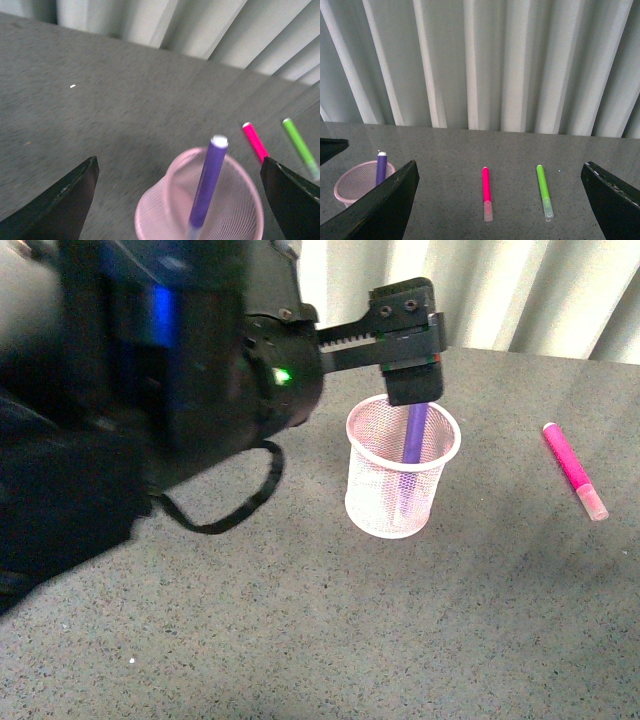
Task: Insert purple and pink pens into pink cup
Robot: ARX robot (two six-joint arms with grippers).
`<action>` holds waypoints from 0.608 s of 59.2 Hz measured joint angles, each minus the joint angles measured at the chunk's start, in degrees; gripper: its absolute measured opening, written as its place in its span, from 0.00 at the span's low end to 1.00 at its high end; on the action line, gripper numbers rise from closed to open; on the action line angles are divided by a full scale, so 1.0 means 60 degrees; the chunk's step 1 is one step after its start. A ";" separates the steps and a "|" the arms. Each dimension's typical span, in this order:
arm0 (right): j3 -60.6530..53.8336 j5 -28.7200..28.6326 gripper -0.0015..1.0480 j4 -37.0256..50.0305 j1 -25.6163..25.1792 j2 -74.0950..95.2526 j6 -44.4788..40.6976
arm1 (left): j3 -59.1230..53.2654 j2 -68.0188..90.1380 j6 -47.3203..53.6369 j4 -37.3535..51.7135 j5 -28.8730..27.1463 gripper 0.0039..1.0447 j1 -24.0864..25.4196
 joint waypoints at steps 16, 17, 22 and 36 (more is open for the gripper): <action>0.0000 -0.0004 0.93 0.0000 0.0000 0.0000 0.0000 | -0.1512 -0.4131 0.1876 -0.5723 0.0146 0.94 0.2313; 0.0000 -0.0036 0.93 0.0000 0.0000 0.0000 0.0000 | -0.1512 -0.4153 0.1909 -0.5723 0.0182 0.94 0.2310; 0.0000 -0.0033 0.93 0.0000 0.0000 0.0004 0.0000 | -0.1515 -0.4146 0.2018 -0.5741 0.0313 0.94 0.2244; 0.0000 0.0007 0.93 0.0000 0.0000 0.0004 0.0000 | -0.4677 -0.3996 0.3402 0.3133 -0.1279 0.56 0.2696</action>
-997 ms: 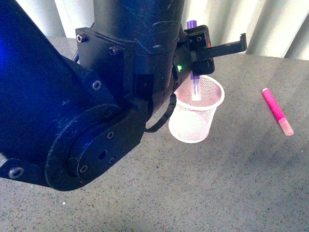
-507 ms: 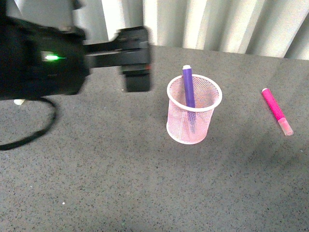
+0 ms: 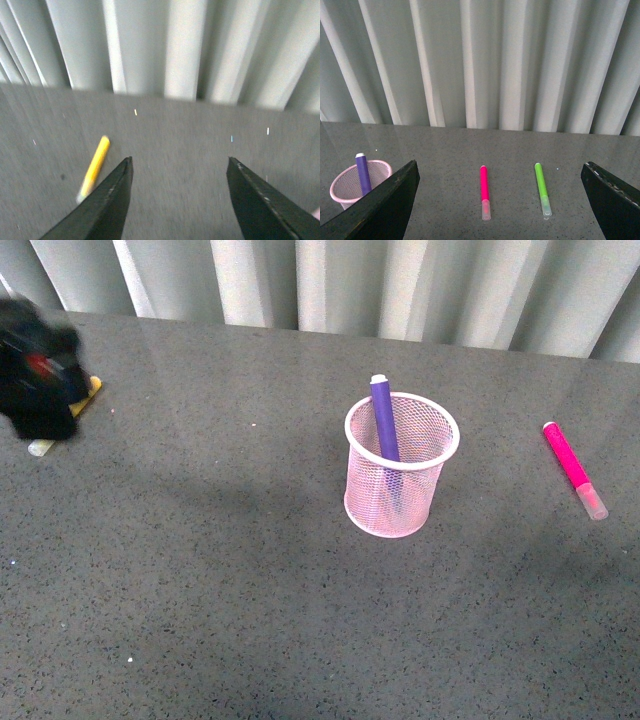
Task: Insert purple and pink pens into pink cup
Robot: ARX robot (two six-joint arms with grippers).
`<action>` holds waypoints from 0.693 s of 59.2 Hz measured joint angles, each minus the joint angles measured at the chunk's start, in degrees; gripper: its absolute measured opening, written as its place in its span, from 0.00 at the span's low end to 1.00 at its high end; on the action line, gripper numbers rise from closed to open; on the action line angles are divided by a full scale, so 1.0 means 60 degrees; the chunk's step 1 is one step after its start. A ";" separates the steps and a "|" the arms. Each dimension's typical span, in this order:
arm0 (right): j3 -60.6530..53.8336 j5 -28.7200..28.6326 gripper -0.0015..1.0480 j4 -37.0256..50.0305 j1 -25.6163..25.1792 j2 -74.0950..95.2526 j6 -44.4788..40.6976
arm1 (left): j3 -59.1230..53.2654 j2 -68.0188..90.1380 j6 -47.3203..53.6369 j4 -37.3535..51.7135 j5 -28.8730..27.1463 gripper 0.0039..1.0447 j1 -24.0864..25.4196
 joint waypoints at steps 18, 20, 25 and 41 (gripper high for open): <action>0.0000 -0.0007 0.93 0.0000 0.0000 -0.0004 0.0000 | -0.1406 -0.2575 0.0138 -0.0688 0.0929 0.03 0.0951; 0.0000 -0.0007 0.93 0.0000 0.0000 -0.0004 0.0000 | -0.1490 -0.2838 0.0178 -0.0831 0.1005 0.03 0.1027; 0.0000 -0.0011 0.93 0.0000 0.0000 -0.0004 0.0000 | -0.1705 -0.3519 0.0193 -0.1264 0.1122 0.03 0.1231; 0.0000 -0.0011 0.93 0.0000 0.0000 -0.0004 0.0000 | -0.2175 -0.5610 0.0204 -0.2885 0.2186 0.03 0.2080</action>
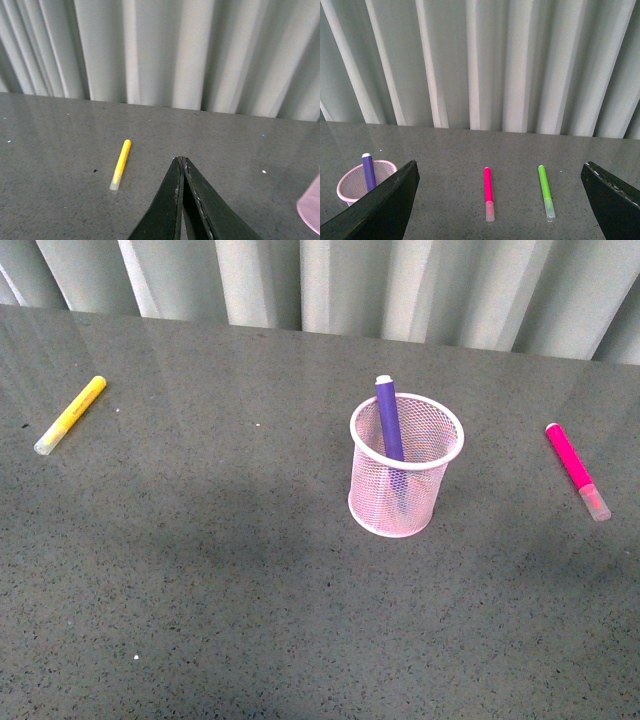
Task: Insert purple and pink pens into pink cup
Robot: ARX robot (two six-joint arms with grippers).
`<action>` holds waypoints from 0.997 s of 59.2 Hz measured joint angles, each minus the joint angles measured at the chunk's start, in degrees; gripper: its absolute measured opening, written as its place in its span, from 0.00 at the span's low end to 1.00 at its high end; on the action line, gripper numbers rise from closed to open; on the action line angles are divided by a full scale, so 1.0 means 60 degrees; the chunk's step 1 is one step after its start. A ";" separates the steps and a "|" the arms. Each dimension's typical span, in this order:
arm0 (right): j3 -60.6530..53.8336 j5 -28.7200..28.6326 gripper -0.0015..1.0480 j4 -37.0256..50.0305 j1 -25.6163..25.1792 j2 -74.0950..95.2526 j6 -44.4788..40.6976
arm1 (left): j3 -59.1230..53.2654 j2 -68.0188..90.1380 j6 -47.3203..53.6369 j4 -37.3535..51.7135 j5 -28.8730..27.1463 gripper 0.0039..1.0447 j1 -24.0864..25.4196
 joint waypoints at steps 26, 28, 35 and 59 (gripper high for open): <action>0.0000 0.0000 0.93 0.0000 0.0000 0.0000 0.0000 | -0.0226 -0.2954 0.0000 -0.2594 0.0113 0.03 0.0335; 0.0000 0.0000 0.93 0.0000 0.0000 0.0000 0.0000 | -0.0226 -0.3187 0.0000 -0.2816 0.0113 0.03 0.0335; 0.0000 0.0000 0.93 0.0000 0.0000 0.0000 0.0000 | -0.0226 -0.3799 0.0000 -0.3377 0.0113 0.03 0.0335; 0.0000 0.0000 0.93 0.0000 0.0000 0.0000 0.0000 | -0.0226 -0.5617 0.0000 -0.5140 0.0113 0.03 0.0335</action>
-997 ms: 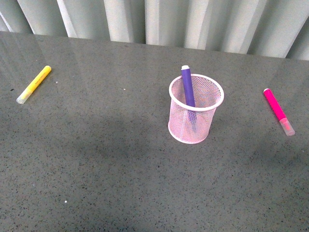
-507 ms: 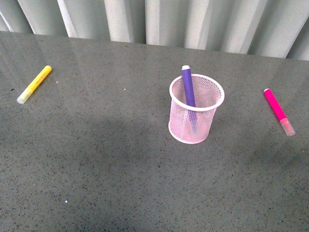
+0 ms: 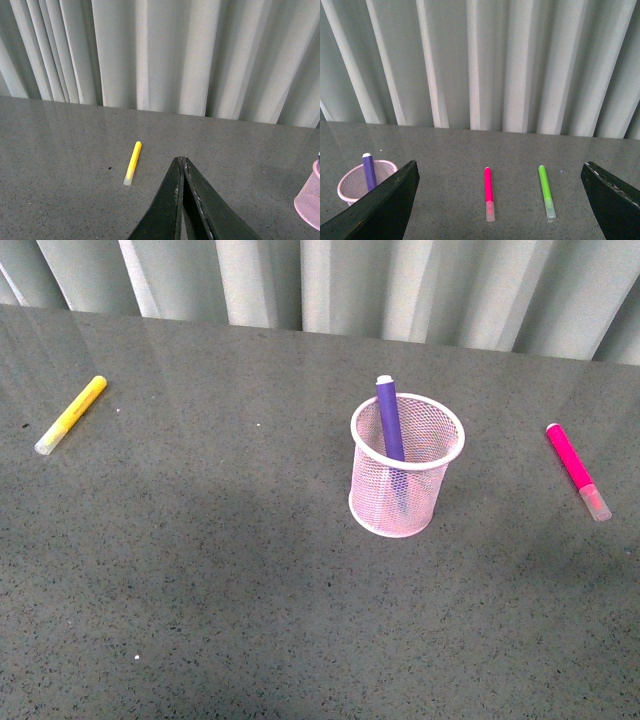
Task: Insert purple and pink pens into pink cup
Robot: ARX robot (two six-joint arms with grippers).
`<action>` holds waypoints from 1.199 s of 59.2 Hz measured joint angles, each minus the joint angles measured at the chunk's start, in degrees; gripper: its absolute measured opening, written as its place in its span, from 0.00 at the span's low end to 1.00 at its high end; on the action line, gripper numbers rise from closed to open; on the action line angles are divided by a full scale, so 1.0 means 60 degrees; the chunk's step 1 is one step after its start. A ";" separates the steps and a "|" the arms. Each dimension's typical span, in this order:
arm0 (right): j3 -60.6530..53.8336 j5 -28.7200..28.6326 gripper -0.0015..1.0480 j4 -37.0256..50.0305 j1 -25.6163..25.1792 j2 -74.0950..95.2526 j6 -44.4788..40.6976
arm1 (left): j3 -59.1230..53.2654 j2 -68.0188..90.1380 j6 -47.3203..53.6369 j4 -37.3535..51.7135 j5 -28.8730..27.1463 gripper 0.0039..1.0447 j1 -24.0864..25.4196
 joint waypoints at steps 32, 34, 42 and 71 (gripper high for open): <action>0.0000 -0.0004 0.93 0.0000 0.0000 0.0000 0.0000 | 0.0004 -0.2484 0.0004 -0.2517 0.0007 0.03 0.0000; 0.0000 -0.0004 0.93 0.0000 0.0000 0.0000 0.0000 | 0.0004 -0.2492 0.0004 -0.2535 0.0007 0.03 0.0000; 0.0000 0.0000 0.93 0.0000 0.0000 0.0004 0.0000 | 0.0004 -0.2492 -0.0004 -0.2565 0.0007 0.04 0.0000; 0.1756 -0.1024 0.93 -0.0353 -0.2306 0.5023 0.0193 | 0.0004 -0.2499 0.0000 -0.2568 0.0007 0.85 0.0000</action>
